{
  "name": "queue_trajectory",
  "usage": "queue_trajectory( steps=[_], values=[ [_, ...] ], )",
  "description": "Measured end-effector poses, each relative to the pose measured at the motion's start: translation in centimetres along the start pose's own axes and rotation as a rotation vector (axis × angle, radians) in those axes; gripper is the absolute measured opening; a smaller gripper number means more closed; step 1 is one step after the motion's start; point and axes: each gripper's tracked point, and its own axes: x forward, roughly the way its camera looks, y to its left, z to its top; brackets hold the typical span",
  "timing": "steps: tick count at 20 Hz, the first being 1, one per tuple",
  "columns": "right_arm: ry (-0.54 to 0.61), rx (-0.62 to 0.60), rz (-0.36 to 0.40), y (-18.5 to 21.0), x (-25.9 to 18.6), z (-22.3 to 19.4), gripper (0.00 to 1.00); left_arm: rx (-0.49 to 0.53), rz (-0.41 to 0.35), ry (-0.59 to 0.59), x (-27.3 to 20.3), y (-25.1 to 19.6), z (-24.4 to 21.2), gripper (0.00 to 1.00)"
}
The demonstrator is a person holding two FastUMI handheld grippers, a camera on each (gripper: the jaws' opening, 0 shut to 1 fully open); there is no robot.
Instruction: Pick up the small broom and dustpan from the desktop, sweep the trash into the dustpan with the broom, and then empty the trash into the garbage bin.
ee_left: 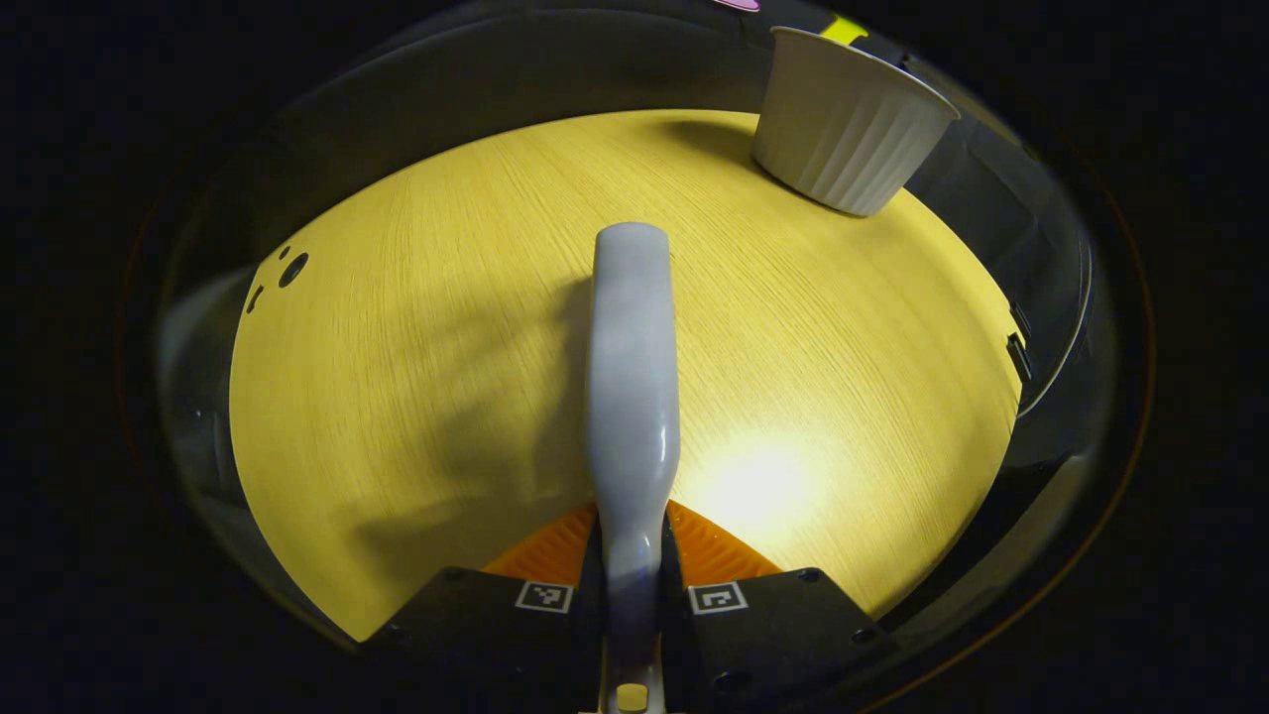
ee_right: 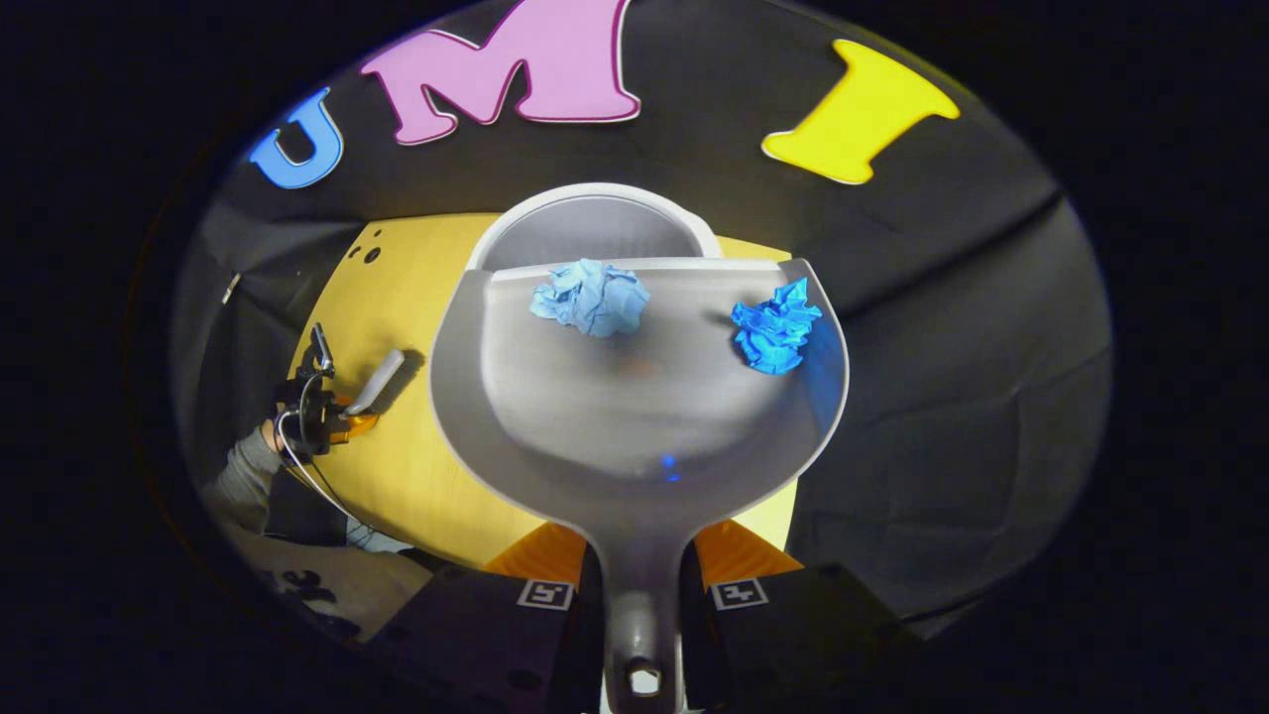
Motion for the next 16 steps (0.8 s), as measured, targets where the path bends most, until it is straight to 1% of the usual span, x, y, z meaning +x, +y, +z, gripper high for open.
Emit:
queue_trajectory(
  steps=[1,2,3,4,7,9,12,16],
  values=[
    [0.022,-0.024,0.017,0.4,0.0,0.4,0.35,-0.001,0.002,-0.001,0.0,0.0,0.0,0.28],
    [0.047,-0.041,0.033,0.8,0.3,0.8,0.35,-0.001,0.003,0.000,0.0,0.0,0.0,0.25],
    [0.080,-0.054,0.057,1.4,0.5,1.1,0.36,-0.001,0.004,0.001,-0.1,0.0,0.0,0.28],
    [0.121,-0.069,0.086,1.8,0.3,0.9,0.36,0.000,0.005,0.002,-0.1,0.0,0.0,0.28],
    [0.233,-0.102,0.103,1.9,0.6,1.0,0.35,0.001,0.004,0.003,-0.1,0.0,0.0,0.28],
    [0.283,-0.099,0.129,1.7,-0.1,0.9,0.35,-0.003,0.007,0.003,-0.1,0.0,0.0,0.28],
    [0.321,-0.108,0.148,1.3,-0.7,0.9,0.36,0.000,0.009,0.005,-0.1,0.0,0.0,0.28],
    [0.354,-0.141,0.134,1.0,-0.6,0.5,0.35,0.000,0.014,0.006,-0.1,0.0,0.0,0.28]
  ],
)
